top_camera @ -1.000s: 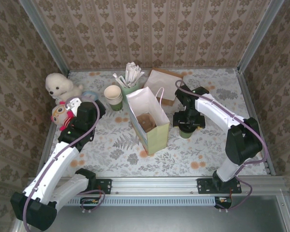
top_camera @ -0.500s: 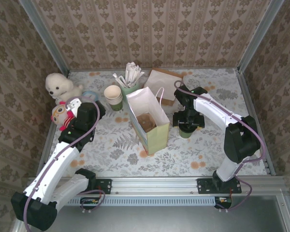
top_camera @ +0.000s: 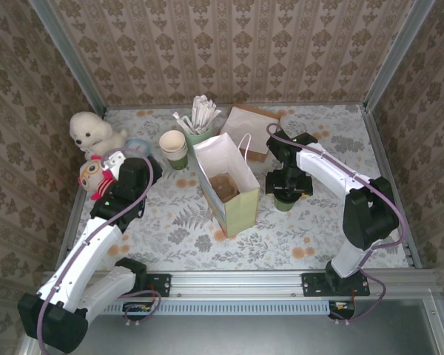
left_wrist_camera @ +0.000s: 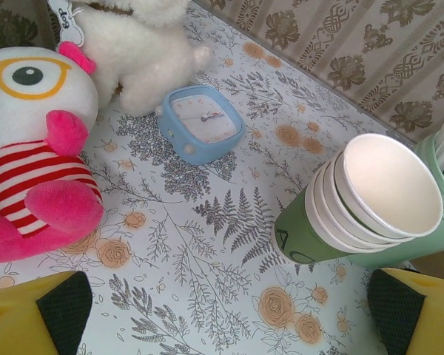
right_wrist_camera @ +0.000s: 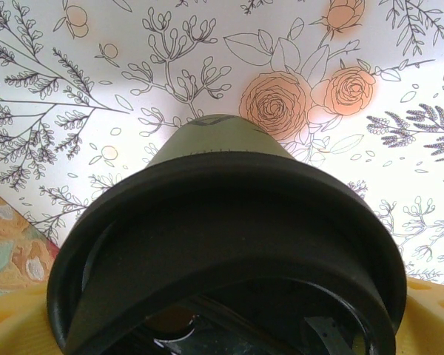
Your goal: Pack the takeout coffee
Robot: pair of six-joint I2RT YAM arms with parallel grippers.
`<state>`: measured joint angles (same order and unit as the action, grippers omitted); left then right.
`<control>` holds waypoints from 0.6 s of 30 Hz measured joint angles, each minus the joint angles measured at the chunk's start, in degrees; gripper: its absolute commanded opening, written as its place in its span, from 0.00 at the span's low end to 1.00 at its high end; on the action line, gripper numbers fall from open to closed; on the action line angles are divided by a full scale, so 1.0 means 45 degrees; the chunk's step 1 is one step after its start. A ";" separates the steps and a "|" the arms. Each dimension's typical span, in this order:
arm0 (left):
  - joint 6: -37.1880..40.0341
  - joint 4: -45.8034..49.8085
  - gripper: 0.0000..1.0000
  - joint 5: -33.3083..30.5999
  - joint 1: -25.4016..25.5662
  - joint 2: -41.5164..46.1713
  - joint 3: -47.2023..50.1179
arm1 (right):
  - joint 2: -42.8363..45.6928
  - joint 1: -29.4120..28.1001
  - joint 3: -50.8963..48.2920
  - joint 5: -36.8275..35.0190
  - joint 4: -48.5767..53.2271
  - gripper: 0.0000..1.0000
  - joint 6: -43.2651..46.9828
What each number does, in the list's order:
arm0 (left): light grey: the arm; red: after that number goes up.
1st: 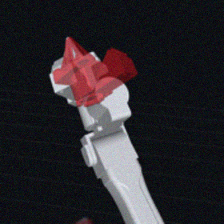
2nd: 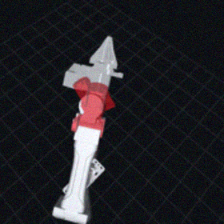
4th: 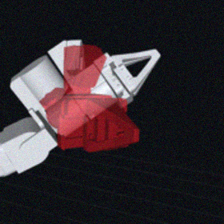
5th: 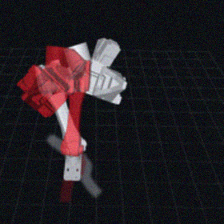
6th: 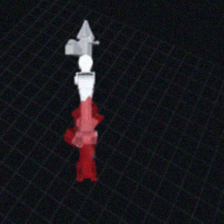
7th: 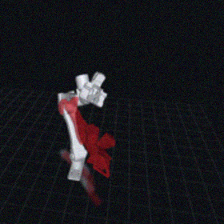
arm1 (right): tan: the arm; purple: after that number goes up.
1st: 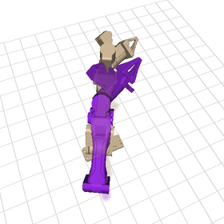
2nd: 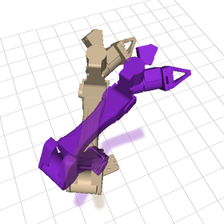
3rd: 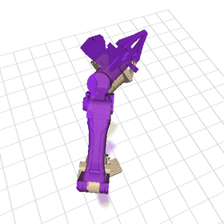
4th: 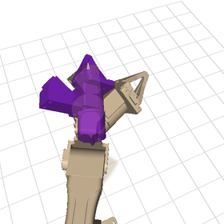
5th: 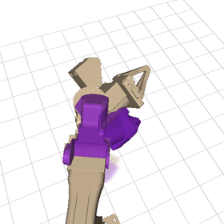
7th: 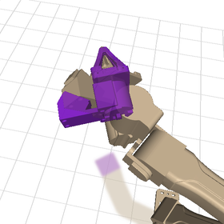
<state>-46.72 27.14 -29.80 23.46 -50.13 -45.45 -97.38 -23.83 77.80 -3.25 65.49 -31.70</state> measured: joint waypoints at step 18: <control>0.0000 -0.0053 1.00 0.0121 -0.0155 0.0000 0.0029 | -0.0107 0.0049 -0.0087 -0.0131 -0.0219 0.67 0.0102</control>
<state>-46.72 26.89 -29.26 22.76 -50.13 -45.32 -97.86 -23.62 77.41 -3.84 64.51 -31.24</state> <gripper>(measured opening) 0.997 0.727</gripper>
